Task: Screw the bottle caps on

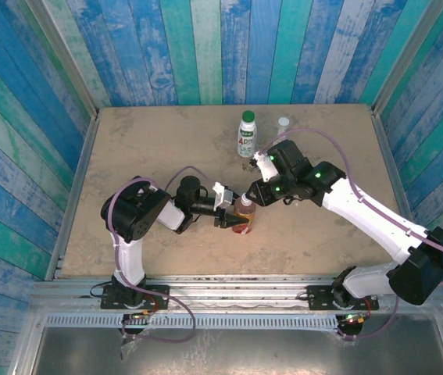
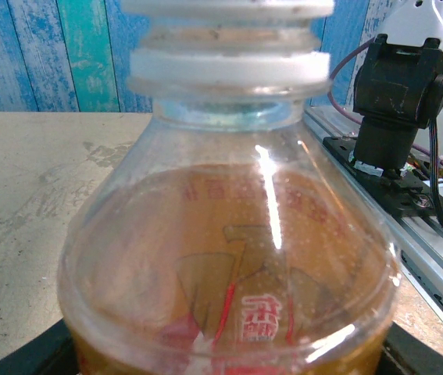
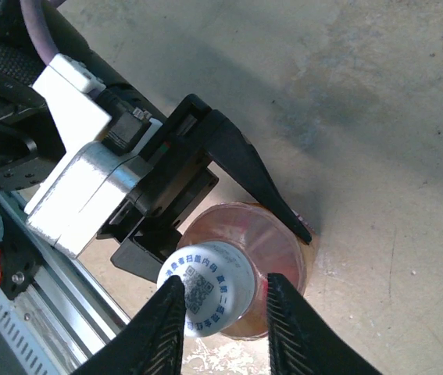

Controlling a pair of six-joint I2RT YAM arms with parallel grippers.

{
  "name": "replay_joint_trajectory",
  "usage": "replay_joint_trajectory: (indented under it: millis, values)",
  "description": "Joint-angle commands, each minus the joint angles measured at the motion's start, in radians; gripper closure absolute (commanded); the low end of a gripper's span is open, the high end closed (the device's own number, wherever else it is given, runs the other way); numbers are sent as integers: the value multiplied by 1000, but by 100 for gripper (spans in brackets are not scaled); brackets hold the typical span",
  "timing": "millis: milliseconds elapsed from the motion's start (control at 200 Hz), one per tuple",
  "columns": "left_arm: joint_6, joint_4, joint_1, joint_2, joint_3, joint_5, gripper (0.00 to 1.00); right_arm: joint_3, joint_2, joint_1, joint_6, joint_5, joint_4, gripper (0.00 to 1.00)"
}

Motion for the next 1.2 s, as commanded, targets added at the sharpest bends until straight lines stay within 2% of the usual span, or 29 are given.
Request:
replay_joint_trajectory:
  millis: [0, 200, 421, 606, 681, 761, 1027, 1192]
  values:
    - [-8, -105, -1, 24, -27, -6, 46, -24, -43, -8, 10, 8, 12, 68]
    - [-8, -104, -2, 23, -27, -5, 46, -89, -4, -21, 10, -7, 8, 73]
    - [-8, -107, -1, 21, -26, -5, 46, -49, -11, -21, -3, -23, -4, 73]
    - [-8, -109, -1, 21, -26, -5, 46, -9, -5, -1, -107, -62, -6, 46]
    - [-8, -108, -1, 22, -26, -3, 46, 13, 9, 22, -159, -12, -26, 42]
    - [-6, -110, -1, 17, -26, -4, 46, 48, 38, 43, -199, 39, -66, 43]
    - [-4, -116, -1, 17, -26, -6, 46, 155, 120, 78, -162, 105, -158, 61]
    - [-2, -117, -1, 17, -26, -5, 46, 160, 121, 82, -167, 107, -163, 60]
